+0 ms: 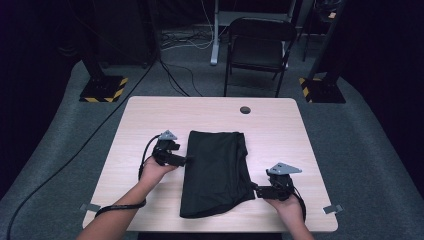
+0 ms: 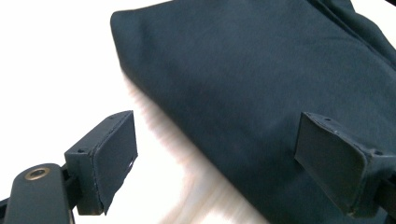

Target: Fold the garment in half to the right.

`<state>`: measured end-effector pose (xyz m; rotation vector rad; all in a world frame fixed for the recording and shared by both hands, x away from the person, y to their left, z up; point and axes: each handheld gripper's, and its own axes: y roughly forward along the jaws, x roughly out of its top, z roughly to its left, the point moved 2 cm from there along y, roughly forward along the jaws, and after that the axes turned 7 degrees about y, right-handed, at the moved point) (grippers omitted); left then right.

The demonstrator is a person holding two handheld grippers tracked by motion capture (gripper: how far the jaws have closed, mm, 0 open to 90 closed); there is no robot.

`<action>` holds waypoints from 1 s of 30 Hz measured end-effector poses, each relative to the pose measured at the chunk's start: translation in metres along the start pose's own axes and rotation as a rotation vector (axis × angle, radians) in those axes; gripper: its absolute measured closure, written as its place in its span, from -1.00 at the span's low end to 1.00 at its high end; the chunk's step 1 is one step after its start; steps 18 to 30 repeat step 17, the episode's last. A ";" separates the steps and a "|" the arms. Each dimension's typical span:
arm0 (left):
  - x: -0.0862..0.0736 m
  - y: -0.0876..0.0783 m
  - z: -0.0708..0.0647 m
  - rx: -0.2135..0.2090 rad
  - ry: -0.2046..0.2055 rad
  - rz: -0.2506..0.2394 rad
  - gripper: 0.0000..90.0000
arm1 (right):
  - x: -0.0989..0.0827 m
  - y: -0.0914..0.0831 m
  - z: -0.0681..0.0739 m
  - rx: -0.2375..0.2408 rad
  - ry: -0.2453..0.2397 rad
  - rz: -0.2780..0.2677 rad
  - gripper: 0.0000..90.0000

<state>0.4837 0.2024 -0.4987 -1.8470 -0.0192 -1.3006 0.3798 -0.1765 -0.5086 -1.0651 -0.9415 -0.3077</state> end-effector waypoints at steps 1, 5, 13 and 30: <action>-0.002 -0.002 0.000 0.001 -0.002 0.000 -0.72 | 0.000 0.000 -0.001 0.000 0.002 0.000 -0.62; -0.008 -0.007 0.000 0.012 0.004 0.004 -0.72 | -0.001 0.001 -0.003 -0.003 0.009 0.011 -0.63; -0.023 -0.017 0.003 0.022 -0.022 -0.018 -0.73 | -0.002 0.005 -0.010 -0.006 0.042 0.027 -0.64; -0.028 -0.020 0.005 0.028 -0.033 -0.026 -0.73 | -0.002 0.006 -0.013 -0.004 0.060 0.023 -0.65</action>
